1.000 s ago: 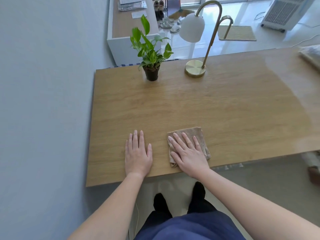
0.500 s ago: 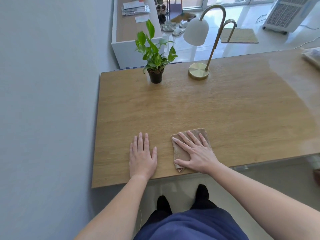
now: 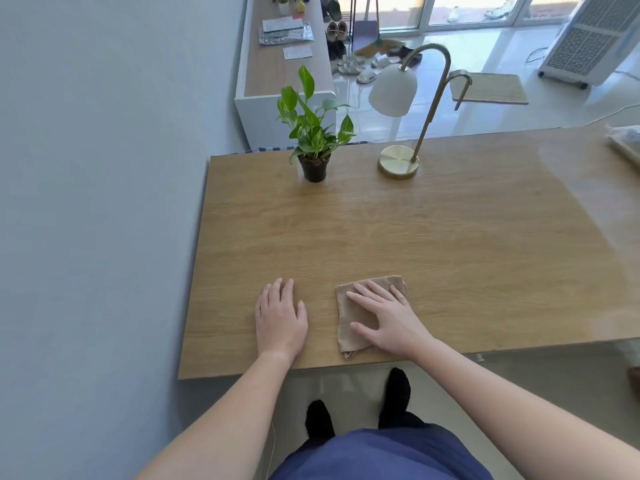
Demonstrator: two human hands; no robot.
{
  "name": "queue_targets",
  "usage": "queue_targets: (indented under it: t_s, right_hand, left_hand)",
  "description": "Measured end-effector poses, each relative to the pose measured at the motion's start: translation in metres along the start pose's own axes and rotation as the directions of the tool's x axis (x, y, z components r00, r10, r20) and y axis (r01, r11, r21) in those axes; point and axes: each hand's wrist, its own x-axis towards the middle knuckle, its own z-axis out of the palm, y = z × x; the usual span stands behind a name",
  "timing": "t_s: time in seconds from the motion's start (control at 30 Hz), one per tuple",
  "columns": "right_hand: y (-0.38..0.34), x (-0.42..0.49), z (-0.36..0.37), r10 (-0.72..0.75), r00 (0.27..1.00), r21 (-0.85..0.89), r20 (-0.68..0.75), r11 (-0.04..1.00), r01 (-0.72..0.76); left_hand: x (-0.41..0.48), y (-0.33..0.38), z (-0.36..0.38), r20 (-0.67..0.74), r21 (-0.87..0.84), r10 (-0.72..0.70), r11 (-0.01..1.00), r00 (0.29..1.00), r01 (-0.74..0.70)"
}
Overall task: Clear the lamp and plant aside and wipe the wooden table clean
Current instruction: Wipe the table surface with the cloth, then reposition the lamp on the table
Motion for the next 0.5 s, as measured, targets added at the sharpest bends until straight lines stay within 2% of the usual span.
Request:
queue_targets:
  t_s: [0.1,0.2,0.37,0.5]
  right_hand:
    - [0.014,0.001,-0.024,0.035,0.997,0.18,-0.073,0.984,-0.021]
    - [0.033,0.006,-0.058,0.108,0.989,0.303,-0.102,0.95,-0.073]
    - [0.068,0.027,-0.109,0.166,0.971,0.422,-0.17,0.903,-0.08]
    - [0.098,0.051,-0.149,0.183,0.961,0.457,-0.205,0.886,-0.071]
  left_hand:
    - [0.009,0.022,-0.005,-0.035,-0.113,0.017,0.993,0.999,-0.02]
    - [0.022,0.057,-0.008,0.005,-0.226,0.04,0.973,0.999,-0.038]
    - [0.055,0.117,-0.013,0.04,-0.311,0.041,0.95,0.998,-0.027]
    - [0.081,0.173,-0.024,-0.013,-0.39,0.032,0.92,0.999,-0.034]
